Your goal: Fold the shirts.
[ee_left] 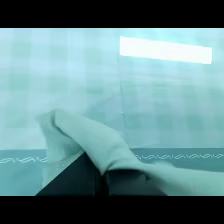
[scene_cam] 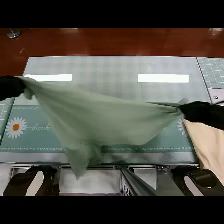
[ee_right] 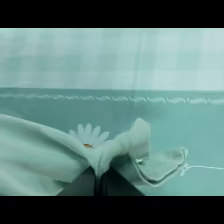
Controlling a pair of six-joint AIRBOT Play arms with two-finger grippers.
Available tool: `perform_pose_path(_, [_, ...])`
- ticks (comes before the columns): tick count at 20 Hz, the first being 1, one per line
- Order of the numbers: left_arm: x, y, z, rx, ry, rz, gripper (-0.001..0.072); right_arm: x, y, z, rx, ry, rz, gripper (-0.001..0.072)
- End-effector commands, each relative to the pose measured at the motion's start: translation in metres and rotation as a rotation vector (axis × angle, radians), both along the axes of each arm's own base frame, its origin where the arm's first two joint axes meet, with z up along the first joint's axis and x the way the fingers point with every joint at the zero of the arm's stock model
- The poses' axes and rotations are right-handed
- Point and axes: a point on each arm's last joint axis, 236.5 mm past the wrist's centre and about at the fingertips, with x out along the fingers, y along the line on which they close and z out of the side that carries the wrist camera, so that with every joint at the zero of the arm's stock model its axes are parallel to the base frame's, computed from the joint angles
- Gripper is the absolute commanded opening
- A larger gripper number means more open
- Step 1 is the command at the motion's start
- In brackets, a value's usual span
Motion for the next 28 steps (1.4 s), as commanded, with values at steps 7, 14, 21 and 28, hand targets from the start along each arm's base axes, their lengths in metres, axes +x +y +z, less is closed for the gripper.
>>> perform_pose_path(7, [0.089,-0.054,-0.119,-0.152,0.284,-0.083,0.0694,0.175,-0.009,-0.116,0.287,0.039,-0.287,0.0353])
perform_pose_path(14, [-0.018,0.062,-0.184,-0.068,0.768,0.146,0.0699,0.111,-0.115,-0.132,0.109,0.331,-0.191,0.0627])
perform_pose_path(21, [-0.092,-0.016,-0.26,-0.462,0.852,0.153,0.0699,0.019,-0.07,-0.171,0.233,0.326,-0.235,0.0627])
perform_pose_path(28, [-0.087,-0.058,-0.273,-0.507,0.8,0.107,0.0695,0.013,-0.069,-0.172,0.242,0.328,-0.261,0.0627])
